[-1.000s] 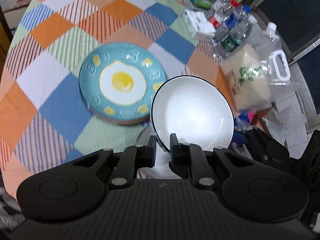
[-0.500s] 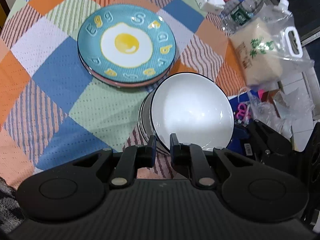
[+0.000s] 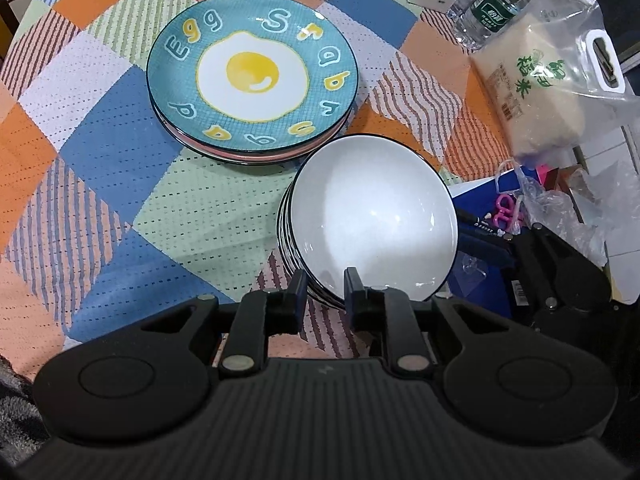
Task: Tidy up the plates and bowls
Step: 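Carry the nested bowls with the left gripper onto the egg-print plate and release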
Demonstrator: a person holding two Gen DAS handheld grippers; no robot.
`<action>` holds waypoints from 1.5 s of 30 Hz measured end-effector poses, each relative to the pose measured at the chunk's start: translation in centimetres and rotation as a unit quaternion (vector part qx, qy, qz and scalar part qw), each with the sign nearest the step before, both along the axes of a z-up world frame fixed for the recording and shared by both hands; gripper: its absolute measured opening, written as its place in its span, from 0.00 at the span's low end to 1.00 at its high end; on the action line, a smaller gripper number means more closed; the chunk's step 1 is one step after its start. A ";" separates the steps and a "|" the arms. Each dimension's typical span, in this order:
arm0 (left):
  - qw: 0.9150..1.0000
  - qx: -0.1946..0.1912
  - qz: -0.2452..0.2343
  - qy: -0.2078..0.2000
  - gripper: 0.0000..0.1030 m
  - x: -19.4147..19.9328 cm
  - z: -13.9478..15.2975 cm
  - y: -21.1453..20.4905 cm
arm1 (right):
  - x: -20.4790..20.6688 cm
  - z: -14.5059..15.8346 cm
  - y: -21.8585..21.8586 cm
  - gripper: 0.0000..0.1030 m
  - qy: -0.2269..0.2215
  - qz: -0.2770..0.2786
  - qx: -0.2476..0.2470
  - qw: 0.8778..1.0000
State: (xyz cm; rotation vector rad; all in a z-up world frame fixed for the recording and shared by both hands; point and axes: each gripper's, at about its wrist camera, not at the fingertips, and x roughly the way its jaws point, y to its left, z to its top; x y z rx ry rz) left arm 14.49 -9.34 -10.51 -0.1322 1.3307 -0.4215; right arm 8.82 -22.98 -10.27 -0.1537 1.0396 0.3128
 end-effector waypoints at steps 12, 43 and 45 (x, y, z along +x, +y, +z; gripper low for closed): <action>0.999 -0.009 -0.016 -0.032 0.19 -2.4 3.0 0.1 | -3.3 2.8 -0.6 0.92 -0.014 0.024 0.000 1.000; 0.986 -0.126 0.087 -0.059 0.29 0.7 -5.1 3.9 | -1.8 -8.8 -1.3 0.94 -0.092 -0.023 0.091 0.991; 0.987 -0.125 0.087 -0.057 0.30 0.9 -5.6 3.8 | -1.6 -9.2 -1.1 0.96 -0.101 -0.022 0.087 0.991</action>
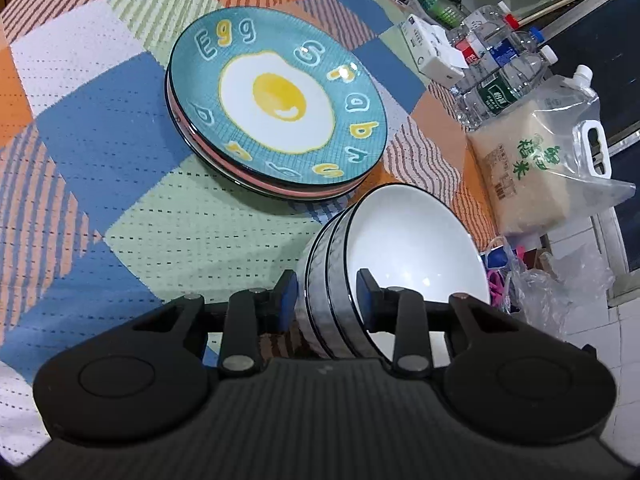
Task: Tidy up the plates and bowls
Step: 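Carry the nested bowls with the left gripper onto the egg-print plate and release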
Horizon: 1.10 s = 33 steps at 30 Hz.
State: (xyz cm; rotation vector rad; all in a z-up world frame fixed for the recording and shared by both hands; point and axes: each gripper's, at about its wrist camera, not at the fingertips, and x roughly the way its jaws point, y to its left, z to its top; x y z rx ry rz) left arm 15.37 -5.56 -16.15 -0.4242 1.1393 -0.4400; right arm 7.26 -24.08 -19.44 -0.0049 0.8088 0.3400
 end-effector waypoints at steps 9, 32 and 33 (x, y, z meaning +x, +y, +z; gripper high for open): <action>0.999 0.017 -0.031 0.004 0.25 0.2 -1.4 -0.7 | -0.2 -1.0 0.2 0.95 -0.039 0.012 -0.019 0.999; 0.996 0.070 -0.059 -0.020 0.26 -1.8 4.2 0.1 | -1.6 2.2 1.5 0.92 -0.082 0.024 0.002 0.996; 0.995 0.071 -0.060 -0.023 0.26 -1.6 4.8 0.2 | -1.5 2.6 1.5 0.92 -0.089 0.026 0.002 0.996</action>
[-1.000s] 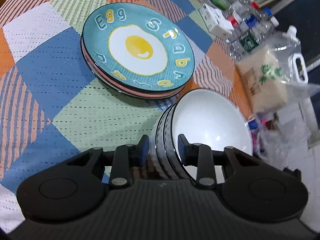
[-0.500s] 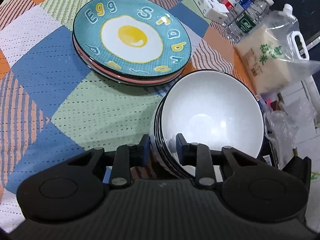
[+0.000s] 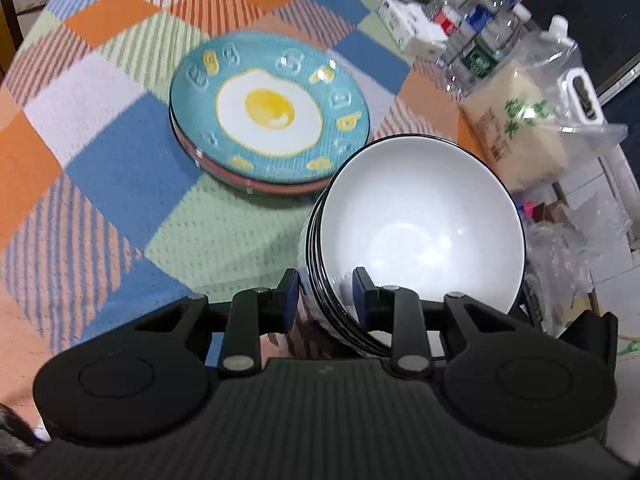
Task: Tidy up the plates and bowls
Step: 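Carry the nested bowls with the left gripper onto the egg-print plate and release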
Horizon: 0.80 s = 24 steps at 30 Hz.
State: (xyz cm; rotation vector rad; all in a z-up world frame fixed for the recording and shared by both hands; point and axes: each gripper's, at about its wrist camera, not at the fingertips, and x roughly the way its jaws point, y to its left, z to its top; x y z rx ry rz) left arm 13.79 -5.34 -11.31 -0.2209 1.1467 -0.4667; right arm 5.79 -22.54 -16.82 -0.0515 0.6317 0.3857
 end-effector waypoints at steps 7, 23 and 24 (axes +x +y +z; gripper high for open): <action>1.000 0.002 -0.004 -0.030 0.26 3.3 4.1 1.2 | 3.1 2.7 0.8 0.92 -0.048 0.011 0.007 0.999; 0.997 0.042 0.013 -0.057 0.27 12.6 3.8 2.2 | 13.5 2.1 2.7 0.92 -0.039 0.029 0.016 0.999; 0.998 0.040 0.014 -0.055 0.27 12.9 3.4 2.2 | 14.0 1.7 2.7 0.92 -0.035 0.028 0.014 0.999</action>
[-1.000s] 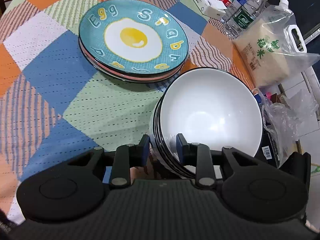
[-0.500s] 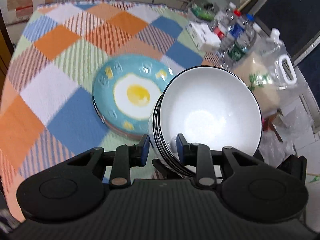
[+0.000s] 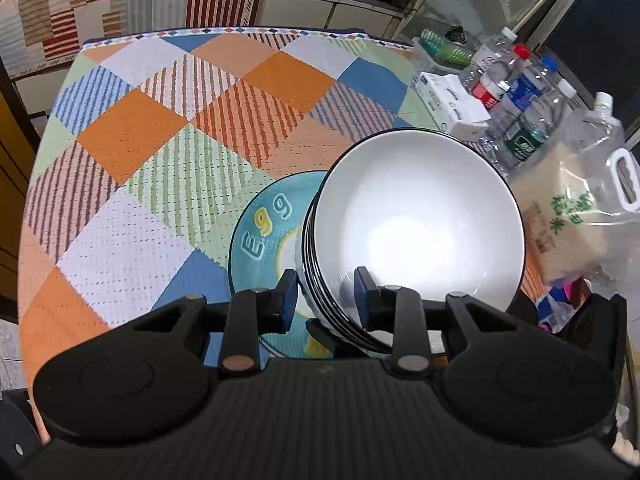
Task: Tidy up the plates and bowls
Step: 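Carry the nested bowls with the left gripper onto the egg-print plate and release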
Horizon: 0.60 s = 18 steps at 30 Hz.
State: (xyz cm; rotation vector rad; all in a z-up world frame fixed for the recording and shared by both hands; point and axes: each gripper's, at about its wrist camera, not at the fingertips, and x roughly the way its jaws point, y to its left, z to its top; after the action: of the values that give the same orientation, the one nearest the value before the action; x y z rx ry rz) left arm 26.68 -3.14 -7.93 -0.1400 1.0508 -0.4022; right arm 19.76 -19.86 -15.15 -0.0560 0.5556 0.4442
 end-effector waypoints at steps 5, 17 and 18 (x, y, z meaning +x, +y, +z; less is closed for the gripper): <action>1.000 -0.010 0.002 0.004 0.27 1.5 -2.3 -0.1 | 1.4 -1.5 -0.1 0.92 0.020 -0.005 -0.009 1.000; 0.999 -0.018 0.001 0.030 0.28 3.1 -5.7 -0.1 | 2.9 -3.2 0.5 0.92 0.058 -0.015 -0.029 0.998; 0.999 -0.021 0.002 0.030 0.29 3.1 -5.8 0.0 | 2.9 -3.2 0.6 0.92 0.053 -0.015 -0.030 0.998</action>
State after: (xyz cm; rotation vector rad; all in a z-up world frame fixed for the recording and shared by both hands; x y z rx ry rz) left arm 29.74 -3.15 -13.77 -0.1928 1.1019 -0.4179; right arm 22.70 -19.24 -18.35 -0.0817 0.6737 0.4028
